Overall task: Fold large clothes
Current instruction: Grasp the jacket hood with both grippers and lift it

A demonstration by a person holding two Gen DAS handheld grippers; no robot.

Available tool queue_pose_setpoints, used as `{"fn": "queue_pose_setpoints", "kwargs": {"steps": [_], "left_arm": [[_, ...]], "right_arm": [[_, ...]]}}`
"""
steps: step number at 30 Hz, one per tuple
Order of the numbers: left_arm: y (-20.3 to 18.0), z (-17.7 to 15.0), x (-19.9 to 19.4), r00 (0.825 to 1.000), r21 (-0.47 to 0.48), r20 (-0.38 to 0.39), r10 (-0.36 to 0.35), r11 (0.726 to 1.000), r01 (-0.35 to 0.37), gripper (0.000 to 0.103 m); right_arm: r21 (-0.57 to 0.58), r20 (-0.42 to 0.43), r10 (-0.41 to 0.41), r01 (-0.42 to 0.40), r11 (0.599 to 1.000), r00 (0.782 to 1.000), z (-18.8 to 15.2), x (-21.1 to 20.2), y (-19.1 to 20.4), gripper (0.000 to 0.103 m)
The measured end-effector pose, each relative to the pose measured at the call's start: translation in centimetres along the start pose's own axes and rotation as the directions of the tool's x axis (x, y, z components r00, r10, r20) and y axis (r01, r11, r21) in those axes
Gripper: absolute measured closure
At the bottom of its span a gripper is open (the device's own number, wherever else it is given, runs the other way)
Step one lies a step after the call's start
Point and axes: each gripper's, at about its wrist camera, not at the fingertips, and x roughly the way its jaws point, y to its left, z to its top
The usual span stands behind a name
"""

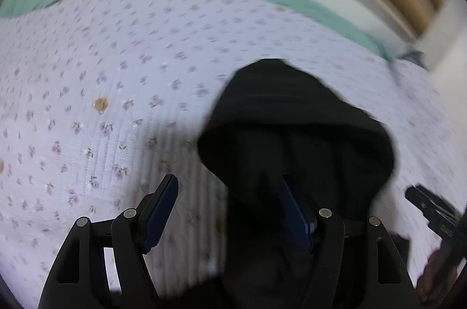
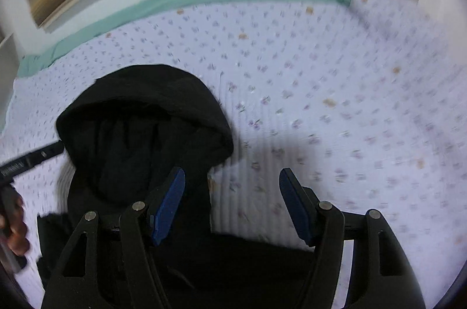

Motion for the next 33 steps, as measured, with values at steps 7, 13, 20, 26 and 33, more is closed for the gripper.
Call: {"fn": "queue_pose_setpoints", "kwargs": {"steps": [7, 13, 20, 26, 33], "left_arm": [[2.5, 2.3, 3.1, 0.999, -0.132, -0.007, -0.049, 0.990, 0.048, 0.088], [5.3, 1.7, -1.3, 0.979, -0.139, -0.012, -0.205, 0.970, 0.201, 0.084], [7.0, -1.4, 6.6, 0.981, -0.062, -0.150, -0.125, 0.991, 0.117, 0.073], [5.3, -2.3, 3.0, 0.993, 0.108, -0.114, -0.036, 0.993, 0.048, 0.069], [6.5, -3.2, -4.7, 0.992, 0.119, -0.072, -0.099, 0.987, 0.107, 0.068]], "right_arm": [[0.010, -0.084, 0.059, -0.058, 0.998, 0.995, 2.5, 5.8, 0.3, 0.093], [-0.009, 0.069, 0.107, -0.107, 0.994, 0.992, 2.1, -0.9, -1.4, 0.096], [-0.001, -0.164, 0.085, -0.086, 0.996, 0.983, -1.4, 9.3, -1.8, 0.096], [-0.103, -0.157, 0.060, -0.076, 0.992, 0.986, -1.6, 5.4, -2.2, 0.064], [-0.118, -0.039, 0.133, -0.136, 0.984, 0.990, -0.8, -2.9, -3.8, 0.041]]}}
